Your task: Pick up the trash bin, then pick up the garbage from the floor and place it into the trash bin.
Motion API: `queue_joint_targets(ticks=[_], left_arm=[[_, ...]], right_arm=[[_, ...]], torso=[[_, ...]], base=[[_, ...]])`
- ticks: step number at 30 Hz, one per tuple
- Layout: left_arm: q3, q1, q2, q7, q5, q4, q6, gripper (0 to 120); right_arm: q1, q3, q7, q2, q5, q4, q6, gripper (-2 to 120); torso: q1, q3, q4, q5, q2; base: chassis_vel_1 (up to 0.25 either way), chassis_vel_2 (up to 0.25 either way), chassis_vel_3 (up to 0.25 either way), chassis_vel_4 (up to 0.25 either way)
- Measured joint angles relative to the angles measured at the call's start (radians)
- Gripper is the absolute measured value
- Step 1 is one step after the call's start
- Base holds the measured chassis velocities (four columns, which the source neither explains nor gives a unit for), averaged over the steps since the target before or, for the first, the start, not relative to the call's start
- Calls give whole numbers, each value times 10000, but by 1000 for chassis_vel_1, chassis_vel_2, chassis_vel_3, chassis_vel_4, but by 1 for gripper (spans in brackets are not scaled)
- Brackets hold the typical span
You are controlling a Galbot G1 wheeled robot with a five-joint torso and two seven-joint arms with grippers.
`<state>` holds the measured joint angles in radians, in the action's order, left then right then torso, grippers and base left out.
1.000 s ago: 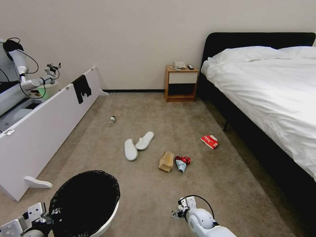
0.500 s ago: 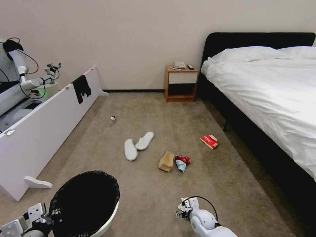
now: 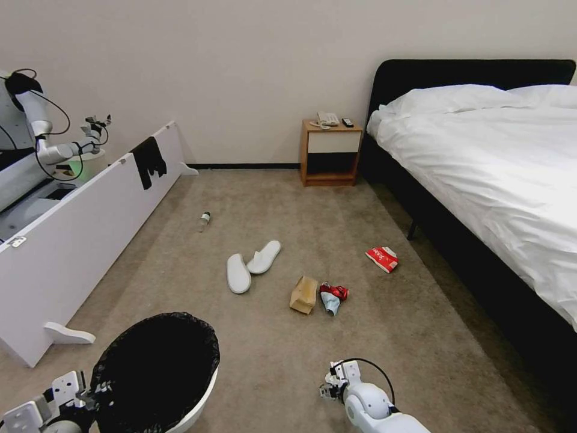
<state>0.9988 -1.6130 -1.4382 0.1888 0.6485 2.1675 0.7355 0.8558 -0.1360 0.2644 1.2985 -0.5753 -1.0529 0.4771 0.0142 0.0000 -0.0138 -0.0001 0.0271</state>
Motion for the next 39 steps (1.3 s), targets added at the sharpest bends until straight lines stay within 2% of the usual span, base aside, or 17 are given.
queue_joint_targets(ticks=[2,3,4,5,7,11,13,17,20,26,28,31,33,34,36,37,39], left_arm=[[-1,3,0,-5,0,10,0,2],[-1,3,0,-5,0,10,0,2],[0,4,0,-5,0,11,0,2],[0,4,0,-5,0,11,0,2],[0,-4,1,-16,0,7,0,2],[0,-4,-1,-18,0,-6,0,2],[-11,4,-4,-18,-21,-29,0,2],[-54,26,-10,-19,-49,-49,0,2],[-129,56,-50,-19,-110,-62,0,2],[-200,53,-56,-17,-168,-74,0,2],[-281,39,-51,-15,-184,-61,0,2],[-330,38,-49,-11,-182,-39,0,2],[-508,59,-31,53,-153,30,0,2],[-508,59,-31,53,-153,30,0,2],[-813,148,35,180,40,85,0,2],[-813,148,35,180,40,85,0,2],[-1019,250,102,289,192,117,-1,2]], right_arm=[[-91,-42,11,78,7,85,-64,70],[-91,-42,11,78,7,85,-64,70],[-144,-44,35,128,25,165,-88,61],[-144,-44,35,128,25,165,-88,61],[-196,-21,46,159,84,316,-150,49],[-131,1,42,108,91,280,-176,38],[32,84,96,-39,85,114,-178,26],[277,145,169,-342,11,-246,-85,16],[450,153,218,-540,-51,-435,-78,1],[670,173,357,-888,-304,-960,-69,0],[877,285,510,-1566,-674,-1873,-122,0],[961,372,539,-1901,-810,-2249,-186,0],[1165,659,557,-2674,-1124,-3412,-325,0],[1165,659,557,-2674,-1124,-3412,-325,0],[1371,1103,515,-3494,-1532,-5169,-527,0],[1371,1103,515,-3494,-1532,-5169,-527,0],[1406,1365,432,-4032,-1956,-6734,-695,0]], torso=[[0,0,-1,1,0],[0,0,-1,1,0],[0,0,0,1,0],[0,0,0,1,0],[-1,0,1,3,1],[0,0,3,6,1],[-1,0,2,0,1],[-1,0,-2,-2,2],[-1,0,-3,1,2],[0,0,-3,3,1],[0,0,-3,2,1],[0,0,-2,2,1],[-1,0,-5,1,2],[-1,0,-5,1,2],[-1,0,-2,5,1],[-1,0,-2,5,1],[-1,0,-3,1,1]], base=[[0,0,0,0],[0,0,0,0],[0,0,0,0],[0,0,0,0],[0,0,0,0],[0,0,0,0],[0,0,0,0],[0,0,0,0],[0,0,0,0],[0,0,0,0],[0,0,0,0],[0,0,0,0],[0,0,0,0],[0,0,0,0],[0,0,0,0],[0,0,0,0],[0,0,0,0]])
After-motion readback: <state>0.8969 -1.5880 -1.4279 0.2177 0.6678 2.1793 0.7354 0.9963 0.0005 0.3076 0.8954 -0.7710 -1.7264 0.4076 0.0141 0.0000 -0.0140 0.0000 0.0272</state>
